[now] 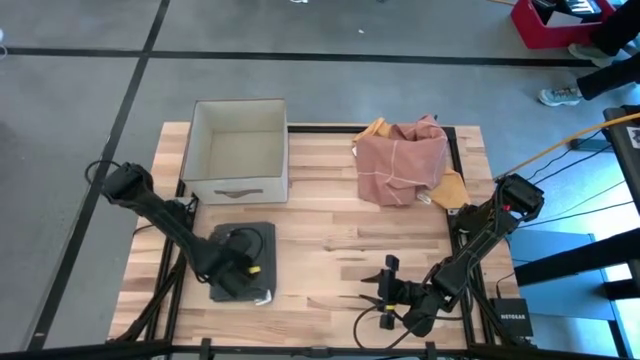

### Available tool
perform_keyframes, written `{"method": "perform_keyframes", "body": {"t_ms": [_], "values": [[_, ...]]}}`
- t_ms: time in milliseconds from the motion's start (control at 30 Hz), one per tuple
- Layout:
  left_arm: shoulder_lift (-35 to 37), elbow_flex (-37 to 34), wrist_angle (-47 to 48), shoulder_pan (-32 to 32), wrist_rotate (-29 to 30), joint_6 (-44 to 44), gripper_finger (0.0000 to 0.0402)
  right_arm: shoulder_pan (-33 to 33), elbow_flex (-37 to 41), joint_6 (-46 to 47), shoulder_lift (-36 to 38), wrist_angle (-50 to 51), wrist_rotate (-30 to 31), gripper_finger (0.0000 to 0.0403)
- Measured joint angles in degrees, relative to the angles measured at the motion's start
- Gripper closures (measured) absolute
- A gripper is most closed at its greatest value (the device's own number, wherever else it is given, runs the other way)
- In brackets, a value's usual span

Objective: Fold towel
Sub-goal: Fold the grey towel

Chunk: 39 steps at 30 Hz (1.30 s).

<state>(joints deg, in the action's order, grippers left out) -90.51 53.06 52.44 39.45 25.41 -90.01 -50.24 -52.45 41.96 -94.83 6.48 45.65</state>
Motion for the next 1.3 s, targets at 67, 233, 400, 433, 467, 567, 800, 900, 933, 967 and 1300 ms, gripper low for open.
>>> {"method": "perform_keyframes", "body": {"t_ms": [67,233,400,433,467,567,800,900,933,967,1300], "values": [[0.93,0.28,-5.73,-0.25,5.13,7.80,0.0270,0.34,0.00,-0.37,0.00,0.02,0.42,0.0221],[-0.64,-2.24,-18.60,-1.27,2.78,25.78,0.0270,0.82,0.00,-0.42,0.00,0.00,0.06,0.0221],[-3.18,-4.87,-17.64,-1.20,-3.59,26.40,0.0270,0.79,-0.02,-0.42,0.00,0.00,-0.34,0.0221],[-3.18,-5.17,-16.87,-0.98,-3.90,25.31,0.0270,0.76,-0.02,-0.42,0.00,0.03,-0.41,0.0221],[-3.08,-5.57,-16.62,-0.74,-4.38,24.25,0.0270,0.76,-0.02,-0.42,0.00,0.01,-0.61,0.0221],[-2.97,-5.82,-14.11,0.56,-5.46,22.08,0.0270,0.76,-0.04,-0.42,0.00,0.02,-0.68,0.0221],[-2.90,-5.83,-9.91,4.44,-5.94,22.87,0.0270,0.76,-0.04,-0.52,0.00,0.04,-0.68,0.0221],[-2.82,-5.82,-7.87,6.29,-6.26,23.27,0.0270,0.76,-0.04,-0.51,0.00,0.04,-0.68,0.0221],[-2.81,-5.82,-6.87,6.86,-6.52,23.18,0.0270,0.76,-0.04,-0.51,0.00,0.04,-0.68,0.0221],[-2.81,-5.84,-5.79,7.38,-6.84,22.85,0.0270,0.76,-0.04,-0.53,0.00,0.04,-0.68,0.0221],[0.04,-3.95,-2.44,8.52,-8.13,17.85,0.0270,0.76,-0.04,-0.67,0.00,0.07,-0.18,0.0221]]}}
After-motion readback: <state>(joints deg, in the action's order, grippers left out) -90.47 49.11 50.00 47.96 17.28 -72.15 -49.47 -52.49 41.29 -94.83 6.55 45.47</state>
